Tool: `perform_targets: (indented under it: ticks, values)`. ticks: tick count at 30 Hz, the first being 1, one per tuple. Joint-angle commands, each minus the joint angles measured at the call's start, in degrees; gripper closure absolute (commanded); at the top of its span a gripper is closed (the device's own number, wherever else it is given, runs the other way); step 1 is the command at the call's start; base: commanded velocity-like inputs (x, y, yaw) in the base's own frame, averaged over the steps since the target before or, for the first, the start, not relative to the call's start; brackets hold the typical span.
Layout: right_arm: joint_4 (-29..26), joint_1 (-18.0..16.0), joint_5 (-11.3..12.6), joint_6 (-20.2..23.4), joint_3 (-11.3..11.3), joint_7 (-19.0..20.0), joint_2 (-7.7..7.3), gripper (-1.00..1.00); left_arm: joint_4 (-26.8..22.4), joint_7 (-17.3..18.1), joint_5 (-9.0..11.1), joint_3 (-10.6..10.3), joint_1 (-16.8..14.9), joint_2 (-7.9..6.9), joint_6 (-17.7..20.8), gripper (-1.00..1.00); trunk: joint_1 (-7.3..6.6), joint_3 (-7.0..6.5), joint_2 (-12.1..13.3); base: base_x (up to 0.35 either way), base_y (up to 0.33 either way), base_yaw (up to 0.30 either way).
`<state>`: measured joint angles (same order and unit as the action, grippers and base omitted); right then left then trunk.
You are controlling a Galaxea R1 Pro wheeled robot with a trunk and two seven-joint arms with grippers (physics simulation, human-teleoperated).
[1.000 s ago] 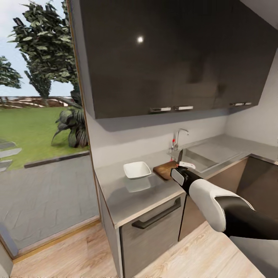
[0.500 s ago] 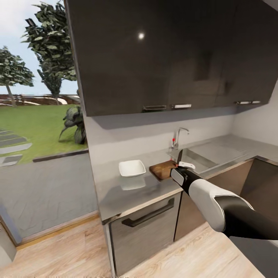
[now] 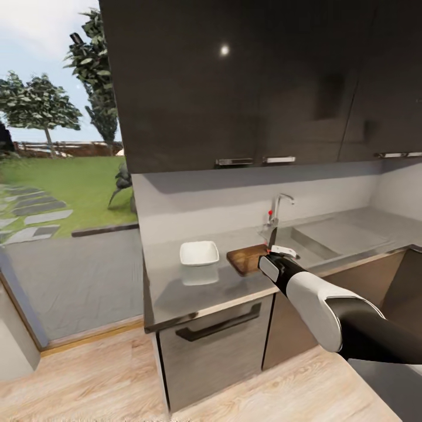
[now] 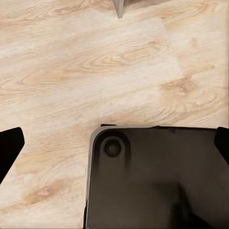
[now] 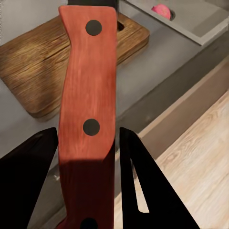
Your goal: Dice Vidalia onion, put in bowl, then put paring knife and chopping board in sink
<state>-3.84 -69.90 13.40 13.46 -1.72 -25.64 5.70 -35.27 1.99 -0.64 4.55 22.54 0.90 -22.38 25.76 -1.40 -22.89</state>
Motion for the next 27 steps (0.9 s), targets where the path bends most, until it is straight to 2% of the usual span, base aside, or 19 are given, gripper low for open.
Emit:
perform_targets:
  ticks: [1, 15, 27]
  values:
    - [-0.1, 0.0, 0.0, 0.3, -0.1, -0.2, 0.01, 1.0, -0.1, 0.2, -0.1, 0.3, 0.0, 0.07, 0.0, -1.0, 0.02, 0.03, 0.0, 0.0, -0.316, 0.212]
    - [-0.1, 0.0, 0.0, 0.3, -0.2, -0.2, -0.22, 1.0, 0.0, 0.2, -0.1, 0.3, 0.0, 0.07, 0.0, -1.0, 0.02, 0.13, 0.0, 0.0, -0.316, 0.206]
    - [-0.2, 0.0, 0.0, 0.3, -0.2, -0.2, -0.25, 1.0, 0.1, 0.2, -0.1, 0.2, 0.0, 0.07, 0.0, -1.0, 0.02, 0.13, 0.0, 0.0, -0.316, 0.011]
